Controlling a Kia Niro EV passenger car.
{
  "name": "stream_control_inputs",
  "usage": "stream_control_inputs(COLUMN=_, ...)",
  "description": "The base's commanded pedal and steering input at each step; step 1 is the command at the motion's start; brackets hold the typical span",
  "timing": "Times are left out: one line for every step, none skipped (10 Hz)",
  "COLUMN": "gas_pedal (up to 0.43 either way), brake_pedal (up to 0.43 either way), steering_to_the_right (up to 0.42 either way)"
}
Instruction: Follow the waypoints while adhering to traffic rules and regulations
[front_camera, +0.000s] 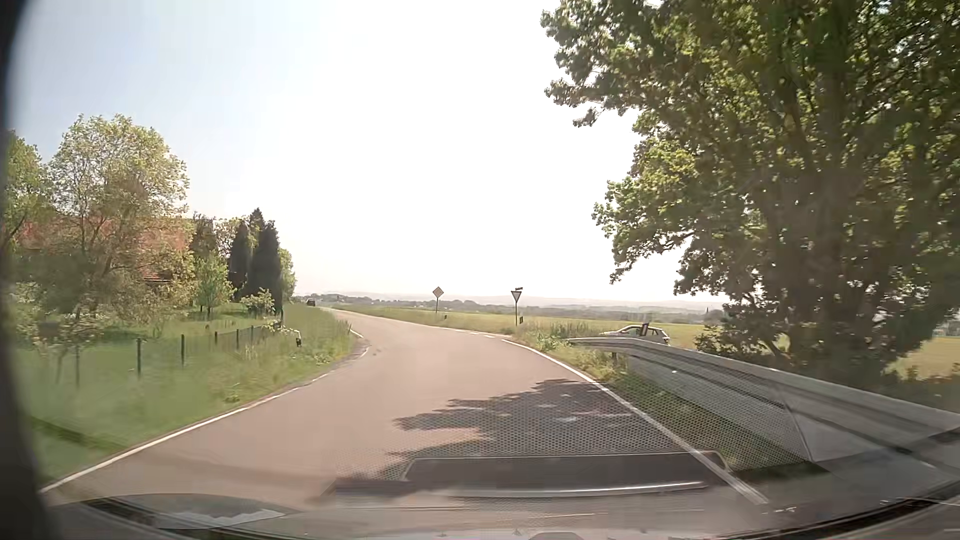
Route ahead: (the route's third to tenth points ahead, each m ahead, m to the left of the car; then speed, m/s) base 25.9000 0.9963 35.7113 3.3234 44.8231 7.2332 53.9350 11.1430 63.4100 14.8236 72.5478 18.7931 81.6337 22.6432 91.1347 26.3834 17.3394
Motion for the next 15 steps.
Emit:
stream_control_inputs(gas_pedal=0.189, brake_pedal=0.000, steering_to_the_right=-0.024)
stream_control_inputs(gas_pedal=0.189, brake_pedal=0.000, steering_to_the_right=-0.028)
stream_control_inputs(gas_pedal=0.189, brake_pedal=0.000, steering_to_the_right=-0.032)
stream_control_inputs(gas_pedal=0.189, brake_pedal=0.000, steering_to_the_right=-0.036)
stream_control_inputs(gas_pedal=0.189, brake_pedal=0.000, steering_to_the_right=-0.041)
stream_control_inputs(gas_pedal=0.189, brake_pedal=0.000, steering_to_the_right=-0.048)
stream_control_inputs(gas_pedal=0.189, brake_pedal=0.000, steering_to_the_right=-0.055)
stream_control_inputs(gas_pedal=0.189, brake_pedal=0.000, steering_to_the_right=-0.060)
stream_control_inputs(gas_pedal=0.197, brake_pedal=0.000, steering_to_the_right=-0.061)
stream_control_inputs(gas_pedal=0.197, brake_pedal=0.000, steering_to_the_right=-0.061)
stream_control_inputs(gas_pedal=0.209, brake_pedal=0.000, steering_to_the_right=-0.061)
stream_control_inputs(gas_pedal=0.220, brake_pedal=0.000, steering_to_the_right=-0.061)
stream_control_inputs(gas_pedal=0.228, brake_pedal=0.000, steering_to_the_right=-0.058)
stream_control_inputs(gas_pedal=0.228, brake_pedal=0.000, steering_to_the_right=-0.056)
stream_control_inputs(gas_pedal=0.240, brake_pedal=0.000, steering_to_the_right=-0.055)
